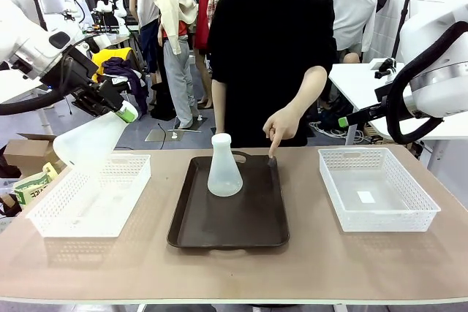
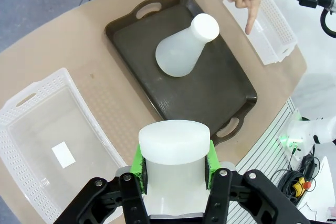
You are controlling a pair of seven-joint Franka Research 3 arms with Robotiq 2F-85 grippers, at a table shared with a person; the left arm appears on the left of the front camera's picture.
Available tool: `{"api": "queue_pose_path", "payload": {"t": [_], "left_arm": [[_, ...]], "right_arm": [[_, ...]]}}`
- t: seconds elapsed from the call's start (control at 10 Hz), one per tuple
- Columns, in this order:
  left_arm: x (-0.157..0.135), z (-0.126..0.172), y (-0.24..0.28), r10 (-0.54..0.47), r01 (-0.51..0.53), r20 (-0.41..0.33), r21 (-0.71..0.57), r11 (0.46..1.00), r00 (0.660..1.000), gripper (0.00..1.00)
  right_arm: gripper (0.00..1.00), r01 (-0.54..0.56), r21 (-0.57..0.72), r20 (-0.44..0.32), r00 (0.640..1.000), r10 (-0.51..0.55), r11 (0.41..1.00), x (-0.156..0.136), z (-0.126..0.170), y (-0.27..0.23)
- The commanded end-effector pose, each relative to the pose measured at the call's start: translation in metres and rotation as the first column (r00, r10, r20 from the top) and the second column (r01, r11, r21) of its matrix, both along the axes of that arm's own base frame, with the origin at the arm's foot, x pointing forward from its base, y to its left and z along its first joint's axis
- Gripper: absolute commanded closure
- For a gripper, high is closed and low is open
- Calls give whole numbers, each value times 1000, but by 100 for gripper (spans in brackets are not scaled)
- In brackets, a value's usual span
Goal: Prepare the laboratory tools.
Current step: Place the picked Big flask upright in the Handle tray as directed by the person.
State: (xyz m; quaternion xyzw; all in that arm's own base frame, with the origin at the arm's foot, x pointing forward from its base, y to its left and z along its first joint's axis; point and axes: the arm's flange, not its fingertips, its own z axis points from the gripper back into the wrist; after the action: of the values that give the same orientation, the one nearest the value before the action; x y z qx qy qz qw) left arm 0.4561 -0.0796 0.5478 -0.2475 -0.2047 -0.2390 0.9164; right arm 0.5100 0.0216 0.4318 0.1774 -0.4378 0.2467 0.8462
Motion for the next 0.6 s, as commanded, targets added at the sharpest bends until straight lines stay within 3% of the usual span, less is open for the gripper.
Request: {"api": "queue_pose_path", "payload": {"t": [0.0, 0.3, 0.4, 0.5], "left_arm": [[0, 1, -1, 1, -1, 9, 4, 1000, 1000, 100], [0, 0, 0, 0, 0, 0, 0, 1000, 1000, 100], [0, 1, -5, -57, 56, -11, -79, 995, 998, 100], [-2, 8, -8, -127, 130, 30, -168, 977, 992, 100]], "right_arm": [[0, -1, -8, -5, 1000, 1, 1000, 0, 1, -1], [0, -1, -8, -5, 1000, 1, 1000, 0, 1, -1], [0, -1, -8, -5, 1000, 1, 1000, 0, 1, -1], [0, -1, -8, -5, 1000, 1, 1000, 0, 1, -1]]}}
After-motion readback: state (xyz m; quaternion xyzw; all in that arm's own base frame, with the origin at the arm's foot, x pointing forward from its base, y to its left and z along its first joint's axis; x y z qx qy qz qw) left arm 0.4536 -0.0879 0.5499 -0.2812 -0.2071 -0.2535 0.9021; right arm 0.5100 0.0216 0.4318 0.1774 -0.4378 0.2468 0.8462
